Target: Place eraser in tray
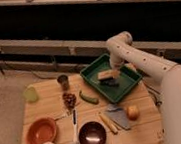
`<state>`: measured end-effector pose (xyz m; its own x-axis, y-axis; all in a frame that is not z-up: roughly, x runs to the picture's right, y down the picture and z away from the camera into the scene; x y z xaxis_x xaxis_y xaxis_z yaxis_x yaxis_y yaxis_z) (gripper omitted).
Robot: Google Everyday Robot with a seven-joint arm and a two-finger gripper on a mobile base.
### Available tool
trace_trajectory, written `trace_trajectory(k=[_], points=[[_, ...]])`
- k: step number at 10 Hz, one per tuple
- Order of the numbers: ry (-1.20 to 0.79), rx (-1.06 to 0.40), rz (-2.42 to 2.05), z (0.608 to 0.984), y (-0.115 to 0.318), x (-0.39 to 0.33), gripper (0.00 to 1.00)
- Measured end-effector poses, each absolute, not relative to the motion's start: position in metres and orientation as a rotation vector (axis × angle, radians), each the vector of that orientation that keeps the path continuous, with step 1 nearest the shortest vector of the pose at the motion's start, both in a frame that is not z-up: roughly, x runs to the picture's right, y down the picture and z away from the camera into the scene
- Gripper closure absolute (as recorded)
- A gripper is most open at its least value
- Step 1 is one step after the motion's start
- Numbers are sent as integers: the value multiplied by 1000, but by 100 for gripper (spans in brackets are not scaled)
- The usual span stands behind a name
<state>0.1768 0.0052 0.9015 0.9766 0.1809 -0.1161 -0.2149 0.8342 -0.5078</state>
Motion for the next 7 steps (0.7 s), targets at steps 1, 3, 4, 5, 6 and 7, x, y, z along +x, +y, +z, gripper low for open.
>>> trace_trajectory(k=[1,3,4,5,6,7], points=[[66,-550,189,902,6,170,66],[84,-557,169,901,8,172,46],[86,-557,163,902,8,171,36],[82,-558,154,902,8,168,26],[80,-561,153,902,7,166,21],[81,-563,153,902,10,168,21]])
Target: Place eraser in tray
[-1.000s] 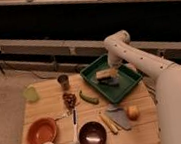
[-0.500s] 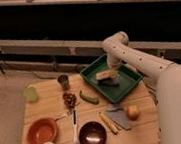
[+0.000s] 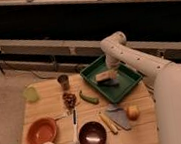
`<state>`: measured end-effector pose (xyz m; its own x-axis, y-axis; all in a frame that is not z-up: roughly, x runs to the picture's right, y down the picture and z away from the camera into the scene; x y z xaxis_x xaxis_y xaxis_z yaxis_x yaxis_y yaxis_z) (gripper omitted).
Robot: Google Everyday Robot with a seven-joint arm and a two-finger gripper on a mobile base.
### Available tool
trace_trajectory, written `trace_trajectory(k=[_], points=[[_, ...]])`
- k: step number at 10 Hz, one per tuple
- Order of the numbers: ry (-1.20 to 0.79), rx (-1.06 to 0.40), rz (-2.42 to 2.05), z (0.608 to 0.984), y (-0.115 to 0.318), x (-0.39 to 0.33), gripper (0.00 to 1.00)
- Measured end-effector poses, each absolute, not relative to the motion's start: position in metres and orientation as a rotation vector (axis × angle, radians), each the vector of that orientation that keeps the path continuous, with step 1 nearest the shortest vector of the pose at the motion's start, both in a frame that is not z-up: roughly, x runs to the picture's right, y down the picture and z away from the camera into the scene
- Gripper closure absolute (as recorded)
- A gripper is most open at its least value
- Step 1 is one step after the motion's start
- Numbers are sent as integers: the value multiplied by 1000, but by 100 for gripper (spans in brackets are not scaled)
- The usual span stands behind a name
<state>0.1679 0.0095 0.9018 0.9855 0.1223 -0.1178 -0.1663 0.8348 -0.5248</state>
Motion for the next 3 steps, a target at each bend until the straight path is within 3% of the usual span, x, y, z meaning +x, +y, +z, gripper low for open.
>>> trace_trajectory(k=[1,3], points=[[75,-560,156,900,13,173,26],[71,-556,155,900,15,180,46]])
